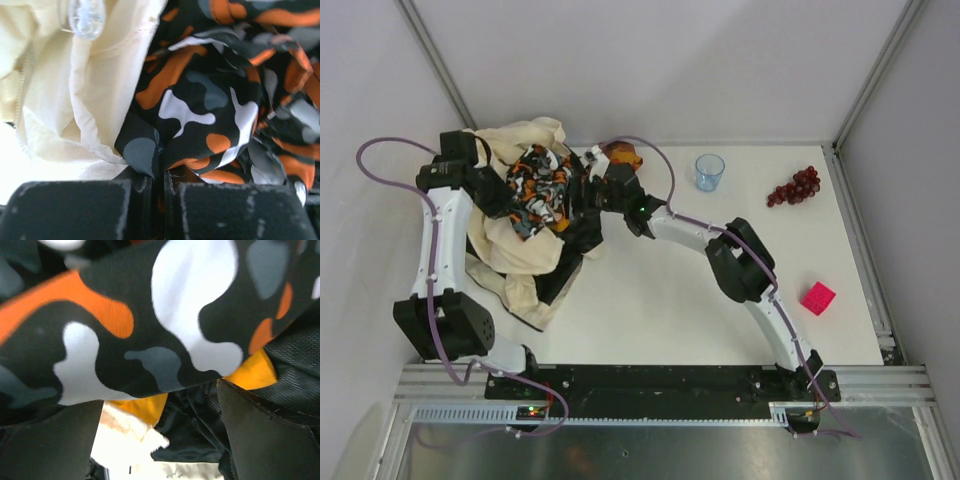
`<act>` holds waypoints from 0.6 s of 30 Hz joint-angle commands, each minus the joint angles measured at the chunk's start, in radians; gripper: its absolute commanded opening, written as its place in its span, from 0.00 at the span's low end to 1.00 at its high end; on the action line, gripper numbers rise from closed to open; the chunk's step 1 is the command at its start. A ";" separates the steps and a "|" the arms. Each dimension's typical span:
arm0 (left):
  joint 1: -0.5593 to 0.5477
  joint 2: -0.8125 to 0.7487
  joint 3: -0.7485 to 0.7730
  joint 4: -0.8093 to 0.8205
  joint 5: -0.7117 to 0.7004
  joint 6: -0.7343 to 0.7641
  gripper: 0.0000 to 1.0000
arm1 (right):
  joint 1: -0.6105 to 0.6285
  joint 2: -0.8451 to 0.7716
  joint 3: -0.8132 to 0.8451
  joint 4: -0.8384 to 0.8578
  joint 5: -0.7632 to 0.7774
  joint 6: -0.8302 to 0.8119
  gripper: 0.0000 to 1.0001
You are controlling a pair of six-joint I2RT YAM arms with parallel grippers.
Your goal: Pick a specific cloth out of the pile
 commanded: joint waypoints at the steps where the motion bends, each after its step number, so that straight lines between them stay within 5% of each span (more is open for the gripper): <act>1: 0.011 -0.102 -0.015 0.109 0.231 0.038 0.01 | 0.027 0.041 0.085 0.150 -0.120 0.114 0.99; 12: 0.014 -0.145 -0.096 0.148 0.397 0.074 0.01 | 0.067 0.228 0.345 0.213 -0.229 0.190 0.92; 16: 0.014 -0.148 -0.112 0.151 0.426 0.086 0.01 | 0.080 0.224 0.361 0.222 -0.199 0.150 0.67; 18: 0.014 -0.156 -0.113 0.150 0.400 0.089 0.01 | 0.076 0.203 0.341 0.233 -0.187 0.149 0.42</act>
